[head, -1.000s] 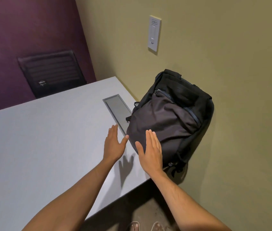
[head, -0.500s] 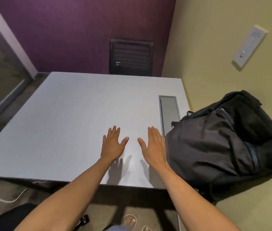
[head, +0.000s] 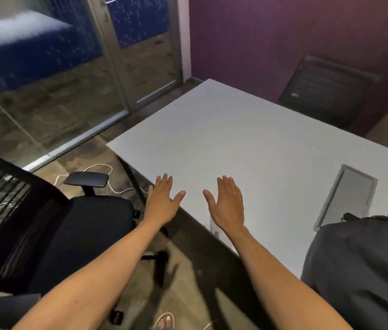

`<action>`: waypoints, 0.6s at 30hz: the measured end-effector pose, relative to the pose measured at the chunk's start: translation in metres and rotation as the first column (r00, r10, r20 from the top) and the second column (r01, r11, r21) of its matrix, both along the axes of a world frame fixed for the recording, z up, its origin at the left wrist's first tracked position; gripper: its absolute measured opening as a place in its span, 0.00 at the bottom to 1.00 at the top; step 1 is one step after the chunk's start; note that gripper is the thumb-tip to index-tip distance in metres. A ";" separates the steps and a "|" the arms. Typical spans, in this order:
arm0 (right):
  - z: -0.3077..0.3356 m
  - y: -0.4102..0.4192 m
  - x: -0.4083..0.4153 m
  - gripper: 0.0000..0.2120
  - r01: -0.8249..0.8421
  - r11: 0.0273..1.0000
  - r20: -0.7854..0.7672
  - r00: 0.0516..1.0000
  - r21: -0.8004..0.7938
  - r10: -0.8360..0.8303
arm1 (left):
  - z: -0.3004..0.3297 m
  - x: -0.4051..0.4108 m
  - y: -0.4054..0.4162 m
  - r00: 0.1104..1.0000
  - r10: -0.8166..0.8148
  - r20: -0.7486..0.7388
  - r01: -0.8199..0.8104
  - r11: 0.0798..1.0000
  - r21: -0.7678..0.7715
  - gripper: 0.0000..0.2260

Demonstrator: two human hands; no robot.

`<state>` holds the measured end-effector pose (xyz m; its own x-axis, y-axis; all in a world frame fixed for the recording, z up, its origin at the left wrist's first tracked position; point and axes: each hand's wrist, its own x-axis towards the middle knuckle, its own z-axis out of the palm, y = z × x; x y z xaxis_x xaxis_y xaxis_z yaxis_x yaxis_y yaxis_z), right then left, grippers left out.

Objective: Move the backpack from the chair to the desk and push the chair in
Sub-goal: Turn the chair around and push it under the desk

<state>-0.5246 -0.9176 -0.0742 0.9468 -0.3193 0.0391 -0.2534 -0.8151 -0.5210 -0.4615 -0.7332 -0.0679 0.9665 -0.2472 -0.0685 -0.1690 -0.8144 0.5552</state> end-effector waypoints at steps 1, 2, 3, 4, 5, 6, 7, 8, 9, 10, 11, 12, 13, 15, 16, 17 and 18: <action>0.000 0.014 0.004 0.35 -0.050 0.999 0.004 0.999 0.002 0.050 | 0.000 -0.004 0.018 0.999 0.039 0.000 -0.039 0.999 -0.018 0.32; -0.001 0.028 0.009 0.34 -0.098 0.995 0.008 0.995 0.004 0.098 | 0.000 -0.007 0.036 0.997 0.076 -0.005 -0.077 0.996 -0.037 0.32; -0.001 0.043 0.013 0.34 -0.138 0.990 0.010 0.990 0.007 0.138 | 0.000 -0.011 0.054 0.994 0.112 -0.011 -0.112 0.992 -0.055 0.33; -0.001 0.059 0.016 0.34 -0.170 0.985 0.010 0.985 0.013 0.170 | -0.001 -0.016 0.072 0.989 0.145 -0.013 -0.146 0.987 -0.068 0.33; -0.001 0.076 0.020 0.34 -0.196 0.980 0.009 0.981 0.019 0.196 | -0.002 -0.021 0.091 0.985 0.174 -0.007 -0.174 0.982 -0.076 0.33; 0.000 0.094 0.023 0.34 -0.224 0.974 0.010 0.975 0.021 0.224 | -0.002 -0.026 0.111 0.979 0.203 0.005 -0.202 0.976 -0.082 0.33; 0.001 0.115 0.025 0.33 -0.259 0.966 0.017 0.966 0.015 0.259 | -0.002 -0.031 0.132 0.971 0.236 0.019 -0.234 0.968 -0.087 0.33; 0.003 0.136 0.027 0.32 -0.297 0.955 0.033 0.954 0.003 0.297 | -0.002 -0.038 0.155 0.961 0.273 0.034 -0.269 0.959 -0.093 0.33; 0.005 0.159 0.027 0.31 -0.334 0.942 0.056 0.941 -0.011 0.334 | -0.002 -0.044 0.178 0.949 0.311 0.045 -0.306 0.947 -0.097 0.33; 0.008 0.182 0.027 0.30 -0.368 0.930 0.078 0.926 -0.017 0.368 | -0.003 -0.052 0.201 0.936 0.349 0.050 -0.343 0.934 -0.101 0.33; 0.011 0.206 0.026 0.31 -0.399 0.917 0.095 0.912 -0.018 0.398 | -0.003 -0.060 0.226 0.921 0.387 0.046 -0.381 0.919 -0.105 0.33; 0.014 0.231 0.022 0.31 -0.428 0.904 0.107 0.898 -0.020 0.427 | -0.003 -0.069 0.250 0.906 0.422 0.039 -0.416 0.903 -0.110 0.33; 0.017 0.255 0.018 0.32 -0.455 0.890 0.120 0.883 -0.022 0.454 | -0.003 -0.078 0.274 0.888 0.458 0.036 -0.451 0.885 -0.116 0.33; 0.021 0.302 0.010 0.31 -0.502 0.864 0.150 0.853 -0.025 0.500 | -0.004 -0.096 0.320 0.852 0.522 0.032 -0.515 0.849 -0.117 0.33; 0.023 0.324 0.006 0.31 -0.525 0.851 0.153 0.839 -0.021 0.522 | -0.004 -0.104 0.341 0.834 0.551 0.029 -0.545 0.831 -0.113 0.33; 0.025 0.345 0.001 0.31 -0.546 0.838 0.147 0.827 -0.015 0.542 | -0.004 -0.113 0.362 0.817 0.575 0.030 -0.569 0.815 -0.110 0.33; 0.025 0.366 -0.003 0.32 -0.565 0.825 0.143 0.816 -0.008 0.560 | -0.004 -0.121 0.381 0.802 0.597 0.036 -0.590 0.800 -0.108 0.33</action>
